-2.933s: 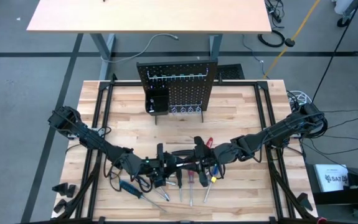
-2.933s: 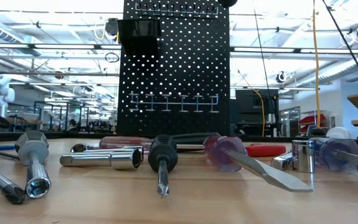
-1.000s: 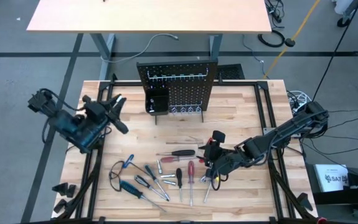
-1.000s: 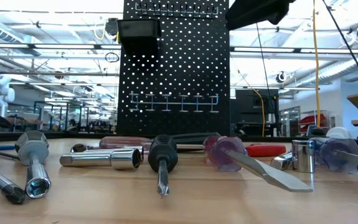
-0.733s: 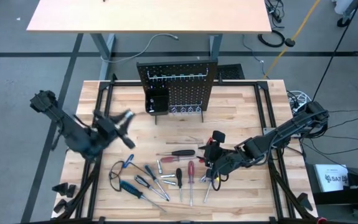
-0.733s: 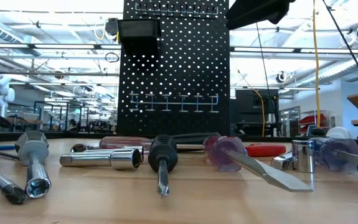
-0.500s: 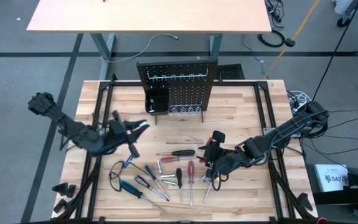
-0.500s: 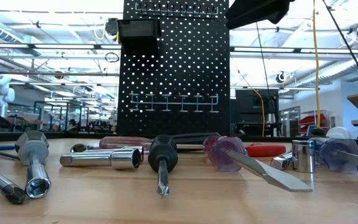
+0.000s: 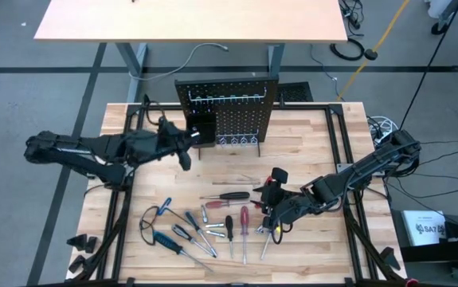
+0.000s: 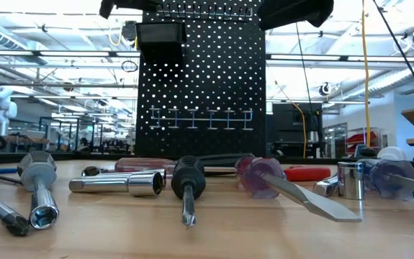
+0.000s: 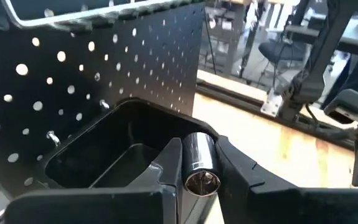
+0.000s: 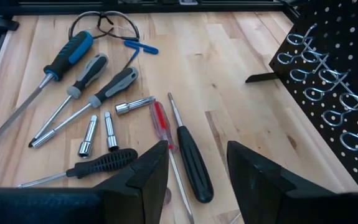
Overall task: Hang tools onto peg board
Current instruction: Put the socket into the black bin on the pegboard
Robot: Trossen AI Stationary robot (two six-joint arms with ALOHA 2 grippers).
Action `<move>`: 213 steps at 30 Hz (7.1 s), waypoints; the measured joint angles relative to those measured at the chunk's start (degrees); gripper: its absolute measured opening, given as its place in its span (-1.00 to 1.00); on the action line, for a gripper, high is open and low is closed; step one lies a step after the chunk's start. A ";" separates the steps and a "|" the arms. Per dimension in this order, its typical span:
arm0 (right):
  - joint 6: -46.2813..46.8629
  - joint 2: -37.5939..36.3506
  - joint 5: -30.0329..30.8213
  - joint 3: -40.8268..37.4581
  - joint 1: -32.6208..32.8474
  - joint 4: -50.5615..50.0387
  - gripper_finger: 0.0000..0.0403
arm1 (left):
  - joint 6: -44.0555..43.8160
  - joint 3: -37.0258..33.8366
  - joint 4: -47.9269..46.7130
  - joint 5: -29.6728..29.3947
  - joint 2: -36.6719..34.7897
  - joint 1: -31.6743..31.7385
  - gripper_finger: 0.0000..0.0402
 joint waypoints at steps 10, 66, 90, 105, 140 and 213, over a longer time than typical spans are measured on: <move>-0.05 0.00 0.16 0.00 0.00 -0.04 -0.23 | 0.01 0.83 -3.70 4.11 0.30 6.31 -0.68; 3.20 6.55 -15.68 0.07 0.81 -3.44 -0.23 | 5.40 -11.25 7.28 -1.54 -5.76 -23.38 -0.09; 9.38 20.40 -30.62 0.04 2.98 -0.70 -0.09 | 3.02 -28.46 36.59 -8.36 8.78 -32.64 -0.09; 10.31 23.44 -25.36 0.02 3.41 -1.19 -0.67 | 3.02 -28.46 41.53 -8.51 14.57 -32.64 -0.09; -8.67 6.54 -19.24 0.02 1.38 43.87 -0.73 | 76.57 -10.05 66.26 -3.69 29.12 -36.00 -0.09; -10.51 6.51 -20.85 0.20 -4.59 49.59 -0.66 | 93.27 -2.23 62.83 -11.39 30.93 -32.03 -0.70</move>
